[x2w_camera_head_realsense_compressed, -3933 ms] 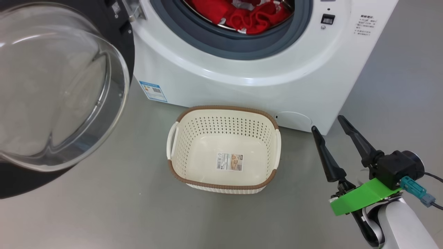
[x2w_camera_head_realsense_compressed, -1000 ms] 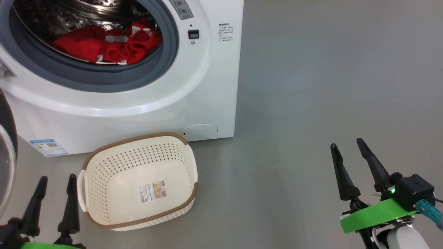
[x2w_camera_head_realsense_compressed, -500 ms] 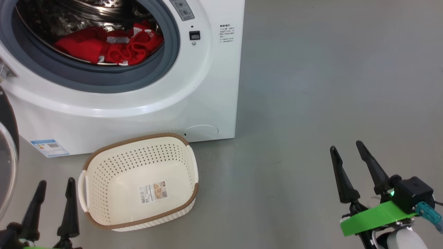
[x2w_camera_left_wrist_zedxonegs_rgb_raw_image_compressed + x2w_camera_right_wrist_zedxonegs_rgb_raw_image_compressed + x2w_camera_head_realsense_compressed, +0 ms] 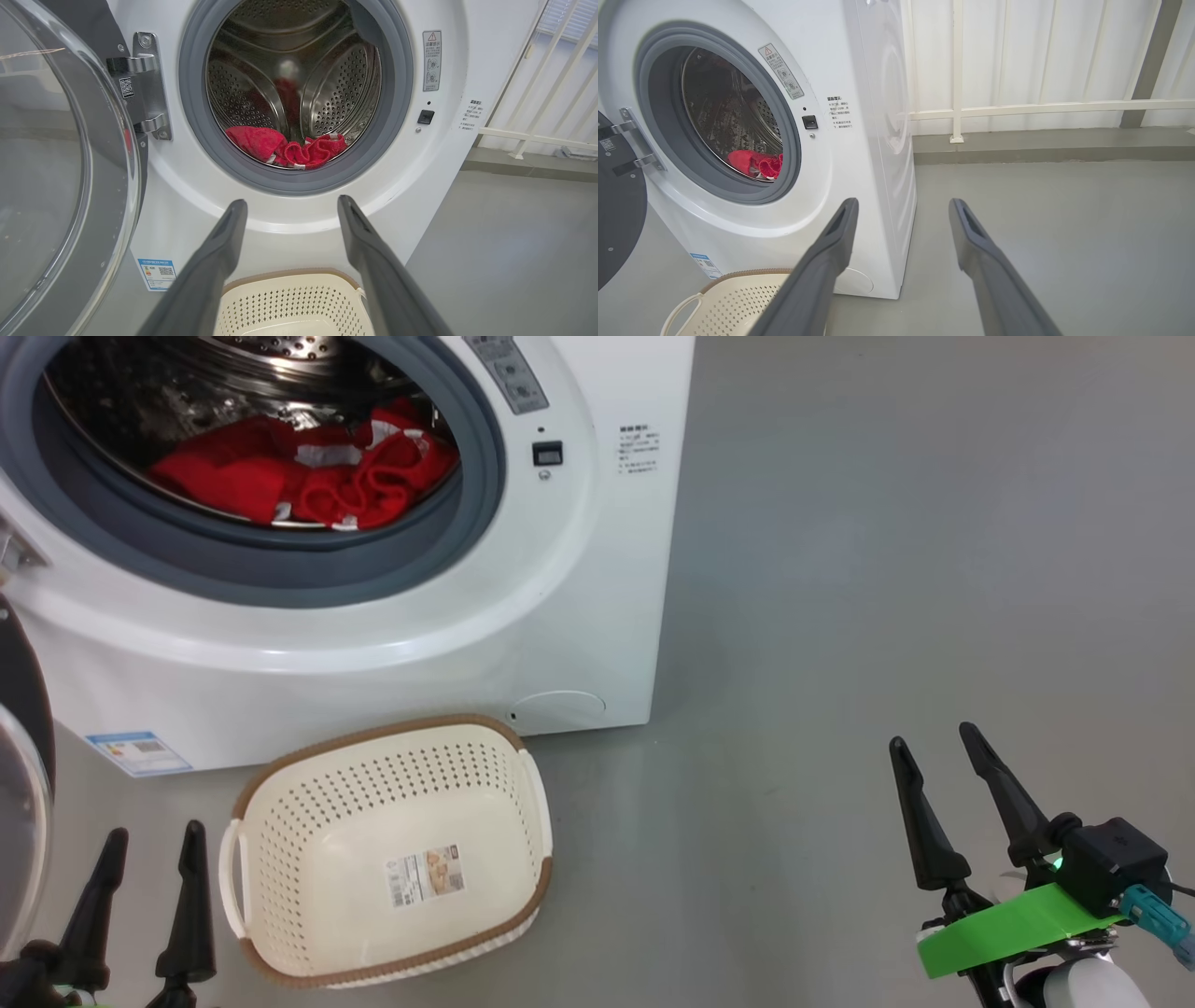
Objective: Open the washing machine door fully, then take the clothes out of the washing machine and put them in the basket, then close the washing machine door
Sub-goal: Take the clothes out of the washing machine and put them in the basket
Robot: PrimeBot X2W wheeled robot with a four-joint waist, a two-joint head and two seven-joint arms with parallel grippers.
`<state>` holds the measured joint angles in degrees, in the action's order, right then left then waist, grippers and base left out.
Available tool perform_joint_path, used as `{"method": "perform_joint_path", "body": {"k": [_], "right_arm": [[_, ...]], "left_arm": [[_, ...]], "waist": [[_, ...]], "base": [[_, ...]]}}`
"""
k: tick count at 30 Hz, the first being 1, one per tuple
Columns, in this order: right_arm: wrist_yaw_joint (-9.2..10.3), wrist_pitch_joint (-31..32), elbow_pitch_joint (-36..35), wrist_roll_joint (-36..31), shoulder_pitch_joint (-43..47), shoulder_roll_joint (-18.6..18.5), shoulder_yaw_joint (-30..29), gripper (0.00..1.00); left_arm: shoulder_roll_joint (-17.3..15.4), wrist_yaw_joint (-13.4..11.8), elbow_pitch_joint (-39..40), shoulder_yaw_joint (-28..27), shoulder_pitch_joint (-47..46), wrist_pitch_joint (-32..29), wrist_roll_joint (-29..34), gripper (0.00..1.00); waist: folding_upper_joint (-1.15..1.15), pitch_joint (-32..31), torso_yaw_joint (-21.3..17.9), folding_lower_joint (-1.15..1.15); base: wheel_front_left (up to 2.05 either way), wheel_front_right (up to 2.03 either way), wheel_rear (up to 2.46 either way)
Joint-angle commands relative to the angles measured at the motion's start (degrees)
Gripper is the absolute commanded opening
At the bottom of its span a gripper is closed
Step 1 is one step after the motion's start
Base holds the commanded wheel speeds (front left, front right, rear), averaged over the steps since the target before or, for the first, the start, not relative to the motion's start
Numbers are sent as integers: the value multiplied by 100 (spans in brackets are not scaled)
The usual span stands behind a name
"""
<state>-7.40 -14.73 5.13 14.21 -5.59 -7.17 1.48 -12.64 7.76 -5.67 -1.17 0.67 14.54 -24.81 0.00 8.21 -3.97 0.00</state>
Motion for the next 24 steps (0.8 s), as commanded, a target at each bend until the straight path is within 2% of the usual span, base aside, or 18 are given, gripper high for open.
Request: {"method": "perform_joint_path", "body": {"k": [1, 9, 24], "right_arm": [[-9, -27, -156, -21, -63, -19, 157, 100], [-9, -27, -155, -33, -93, 0, 170, 100], [-9, -27, -163, -76, -174, 94, 214, 100]], "left_arm": [[-166, -27, 113, -196, -184, 46, -42, 100], [-140, -27, 8, -245, -247, 46, 1, 100], [-193, -27, -235, -46, -479, 46, 83, 100]], "waist": [[0, 11, 2, 0], [0, 62, 17, 0], [0, 239, -24, 0]], "base": [[95, -132, 37], [84, -96, 13], [4, -4, 0]]}}
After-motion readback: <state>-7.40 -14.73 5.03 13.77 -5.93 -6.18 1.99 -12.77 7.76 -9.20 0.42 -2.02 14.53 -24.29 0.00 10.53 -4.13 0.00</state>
